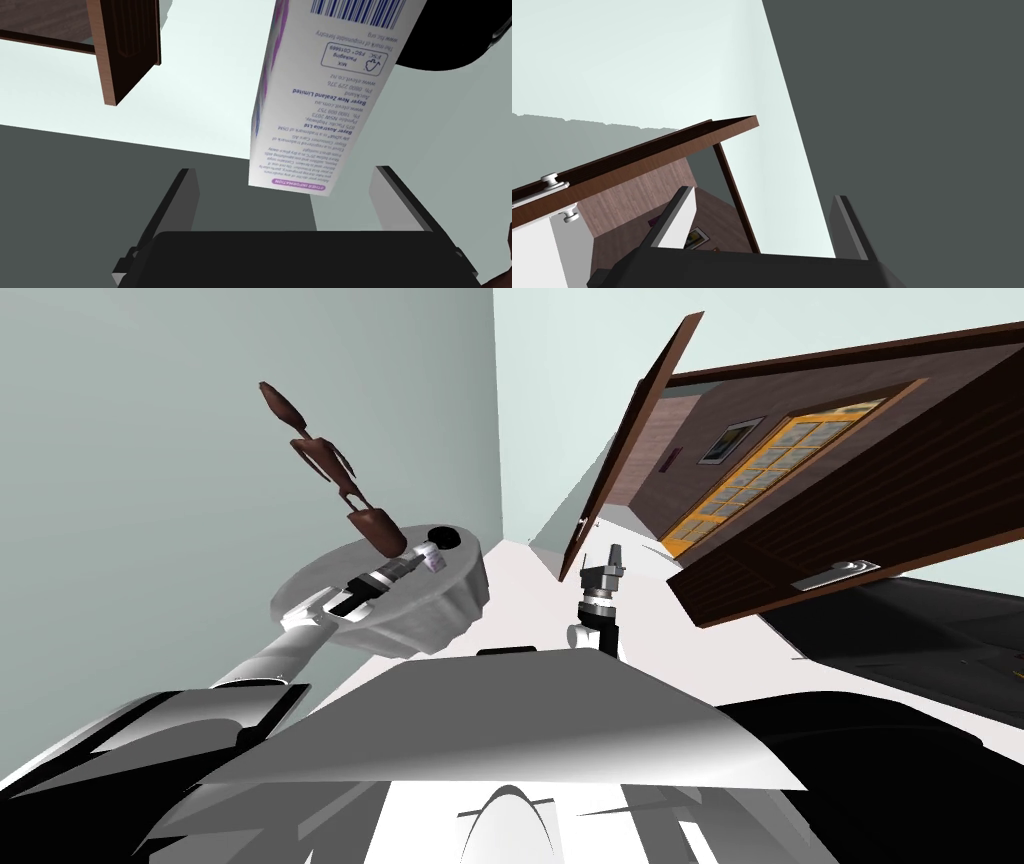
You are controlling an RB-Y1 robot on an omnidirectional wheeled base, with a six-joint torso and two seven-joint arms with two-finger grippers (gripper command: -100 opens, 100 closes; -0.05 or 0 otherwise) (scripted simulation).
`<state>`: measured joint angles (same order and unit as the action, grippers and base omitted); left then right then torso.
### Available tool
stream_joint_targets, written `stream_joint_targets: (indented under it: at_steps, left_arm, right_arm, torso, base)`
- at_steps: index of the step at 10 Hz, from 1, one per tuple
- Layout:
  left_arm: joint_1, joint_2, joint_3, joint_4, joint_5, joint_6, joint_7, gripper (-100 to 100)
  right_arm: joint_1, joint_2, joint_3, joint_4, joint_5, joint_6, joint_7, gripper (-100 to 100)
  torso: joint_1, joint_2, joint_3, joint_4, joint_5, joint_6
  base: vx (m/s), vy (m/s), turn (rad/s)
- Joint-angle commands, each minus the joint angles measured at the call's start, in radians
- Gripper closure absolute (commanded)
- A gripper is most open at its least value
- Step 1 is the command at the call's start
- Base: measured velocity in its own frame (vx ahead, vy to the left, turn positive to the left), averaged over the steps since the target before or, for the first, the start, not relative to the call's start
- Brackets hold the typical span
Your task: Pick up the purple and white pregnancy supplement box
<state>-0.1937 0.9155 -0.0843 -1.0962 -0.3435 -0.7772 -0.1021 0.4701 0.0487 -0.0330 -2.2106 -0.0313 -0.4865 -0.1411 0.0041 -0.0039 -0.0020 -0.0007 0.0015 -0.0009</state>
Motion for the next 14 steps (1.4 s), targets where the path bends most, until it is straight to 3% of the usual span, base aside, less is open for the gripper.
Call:
stream_joint_targets:
  at_steps: [1, 3, 4, 5, 6, 7, 8, 10, 11, 12, 13, 14]
  left_arm:
    - [-0.008, 0.001, -0.023, 0.037, -0.021, -0.015, -0.021, -100]
    - [-0.011, -0.001, -0.028, 0.045, -0.024, -0.016, -0.022, -100]
    - [-0.011, -0.002, -0.029, 0.048, -0.025, -0.018, -0.024, 0]
    - [0.018, -0.023, -0.019, -0.002, -0.075, 0.014, 0.014, -100]
    - [0.018, -0.023, -0.019, -0.018, -0.08, 0.014, 0.014, -100]
    - [0.047, -0.045, -0.008, -0.048, -0.121, 0.046, 0.052, -100]
    - [0.047, -0.045, -0.008, -0.065, -0.134, 0.046, 0.052, -100]
    - [0.047, -0.045, -0.008, -0.093, -0.134, 0.046, 0.052, -100]
    - [0.076, -0.066, 0.003, -0.131, -0.183, 0.078, 0.09, -100]
    - [0.076, -0.066, 0.003, -0.164, -0.188, 0.078, 0.09, -100]
    - [0.105, -0.087, 0.013, -0.19, -0.229, 0.11, 0.128, -100]
    - [0.105, -0.087, 0.013, -0.22, -0.243, 0.11, 0.128, -100]
  right_arm:
    - [0.0, 0.0, 0.0, 0.0, 0.0, 0.0, 0.0, 0]
    - [0.0, 0.0, 0.0, 0.0, 0.0, 0.0, 0.0, 0]
    - [0.0, 0.0, 0.0, 0.0, 0.0, 0.0, 0.0, 0]
    - [0.0, 0.0, 0.0, 0.0, 0.0, 0.0, 0.0, 0]
    - [0.0, 0.0, 0.0, 0.0, 0.0, 0.0, 0.0, 0]
    - [0.0, 0.0, 0.0, 0.0, 0.0, 0.0, 0.0, 0]
    - [0.0, 0.0, 0.0, 0.0, 0.0, 0.0, 0.0, 0]
    - [0.0, 0.0, 0.0, 0.0, 0.0, 0.0, 0.0, 0]
    - [0.0, 0.0, 0.0, 0.0, 0.0, 0.0, 0.0, 0]
    - [0.0, 0.0, 0.0, 0.0, 0.0, 0.0, 0.0, 0]
    - [0.0, 0.0, 0.0, 0.0, 0.0, 0.0, 0.0, 0]
    - [0.0, 0.0, 0.0, 0.0, 0.0, 0.0, 0.0, 0]
  torso:
    - [0.0, 0.0, 0.0, 0.0, 0.0, 0.0]
    - [-0.001, -0.002, -0.001, 0.0, 0.0, 0.0]
    - [-0.002, -0.001, -0.001, 0.0, 0.0, 0.0]
    - [-0.002, 0.0, 0.0, 0.0, -0.001, 0.0]
    - [0.0, -0.001, -0.001, 0.0, 0.0, -0.001]
    - [0.0, -0.002, -0.001, 0.0, 0.0, 0.0]
    - [0.001, -0.004, -0.002, -0.001, 0.0, -0.001]
    - [-0.001, -0.002, -0.001, 0.0, 0.0, 0.0]
    - [-0.002, 0.0, 0.0, 0.0, -0.001, 0.0]
    - [-0.001, -0.001, 0.0, 0.0, 0.0, -0.001]
    - [0.0, -0.002, -0.001, 0.0, 0.0, 0.0]
    - [0.001, -0.003, -0.002, -0.001, 0.0, -0.001]
  base:
    - [0.021, 0.028, -0.109]
    - [0.029, 0.016, -0.042]
    - [0.0, 0.0, 0.0]
    - [0.033, 0.035, 0.067]
    - [0.038, 0.04, 0.034]
    - [0.066, 0.058, 0.046]
    - [0.064, 0.044, 0.025]
    - [0.011, 0.009, 0.0]
    - [0.023, 0.028, 0.059]
    - [0.036, 0.034, 0.038]
    - [0.056, 0.049, 0.061]
    - [0.052, 0.043, 0.025]
